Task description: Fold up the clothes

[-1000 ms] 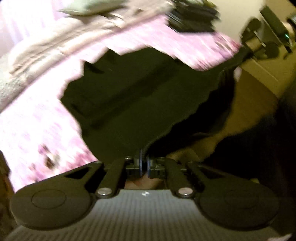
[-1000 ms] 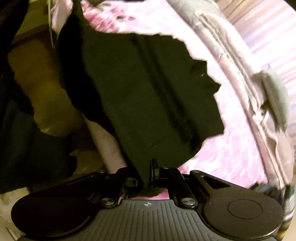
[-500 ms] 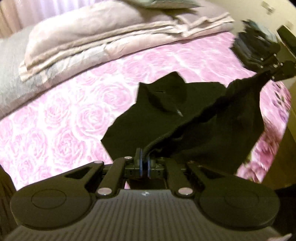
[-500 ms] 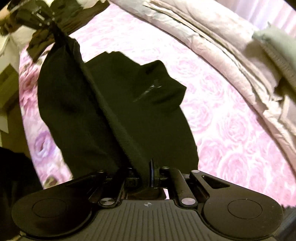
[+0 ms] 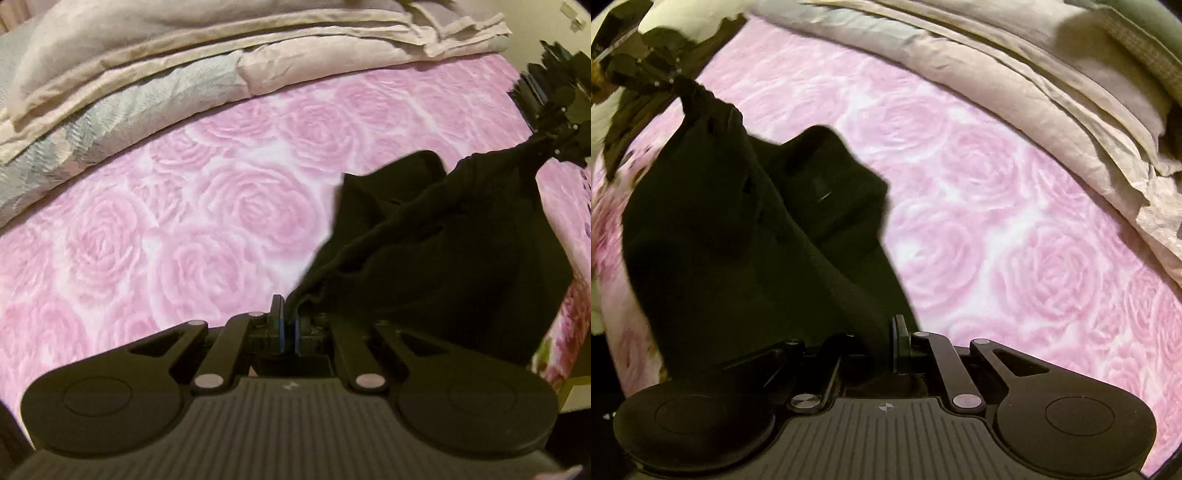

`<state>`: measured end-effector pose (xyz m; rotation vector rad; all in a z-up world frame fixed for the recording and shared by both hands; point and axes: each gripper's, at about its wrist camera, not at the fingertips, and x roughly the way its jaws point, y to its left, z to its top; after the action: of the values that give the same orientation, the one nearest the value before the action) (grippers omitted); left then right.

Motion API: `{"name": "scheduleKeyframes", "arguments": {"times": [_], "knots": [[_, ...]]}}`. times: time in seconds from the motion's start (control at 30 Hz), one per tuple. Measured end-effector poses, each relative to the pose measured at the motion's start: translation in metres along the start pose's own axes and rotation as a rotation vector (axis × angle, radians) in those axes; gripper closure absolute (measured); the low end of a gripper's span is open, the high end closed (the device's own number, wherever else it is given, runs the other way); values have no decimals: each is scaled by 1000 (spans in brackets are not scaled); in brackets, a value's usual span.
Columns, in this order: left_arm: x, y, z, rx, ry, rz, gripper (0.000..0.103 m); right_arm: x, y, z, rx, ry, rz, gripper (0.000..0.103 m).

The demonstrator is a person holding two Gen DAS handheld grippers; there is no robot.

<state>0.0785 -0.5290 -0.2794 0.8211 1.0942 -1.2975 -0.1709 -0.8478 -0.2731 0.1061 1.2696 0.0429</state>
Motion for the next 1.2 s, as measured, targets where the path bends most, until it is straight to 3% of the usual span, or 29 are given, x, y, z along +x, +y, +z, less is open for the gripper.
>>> {"name": "scheduleKeyframes", "arguments": {"times": [0.23,0.33,0.37,0.43,0.47,0.57,0.7,0.8,0.9,1.0,1.03,1.07,1.1,1.13,1.2], "knots": [[76,38,10,-48,33,-10,95,65,-32,14,113,-3,-35,99],[98,47,4,-89,35,47,92,84,-38,7,192,-41,-71,95],[101,50,2,-100,34,67,91,85,-38,5,215,-56,-104,69],[96,56,-3,-118,16,85,86,81,-37,-2,262,-102,-176,31],[90,56,-4,-102,9,98,86,74,-36,-6,287,-135,-219,30],[64,44,-3,47,-33,119,85,46,-25,-11,301,-214,-260,31],[50,9,8,328,-94,41,71,24,25,2,22,-277,-167,31],[73,-13,17,460,-75,-22,62,44,45,13,-171,-185,-90,31],[101,-25,25,541,-35,-77,60,72,52,20,-313,-83,-60,32],[127,-20,28,525,35,-125,60,97,44,17,-352,-6,-61,47],[124,-19,26,521,35,-130,67,101,44,15,-368,12,-64,53],[120,-19,25,517,34,-134,76,106,43,12,-383,29,-68,68],[117,-18,23,514,34,-138,92,105,43,8,-378,34,-69,75],[114,-18,22,510,33,-143,100,104,44,4,-368,36,-69,92],[104,-17,19,501,25,-150,101,92,44,1,-327,31,-70,96]]}}
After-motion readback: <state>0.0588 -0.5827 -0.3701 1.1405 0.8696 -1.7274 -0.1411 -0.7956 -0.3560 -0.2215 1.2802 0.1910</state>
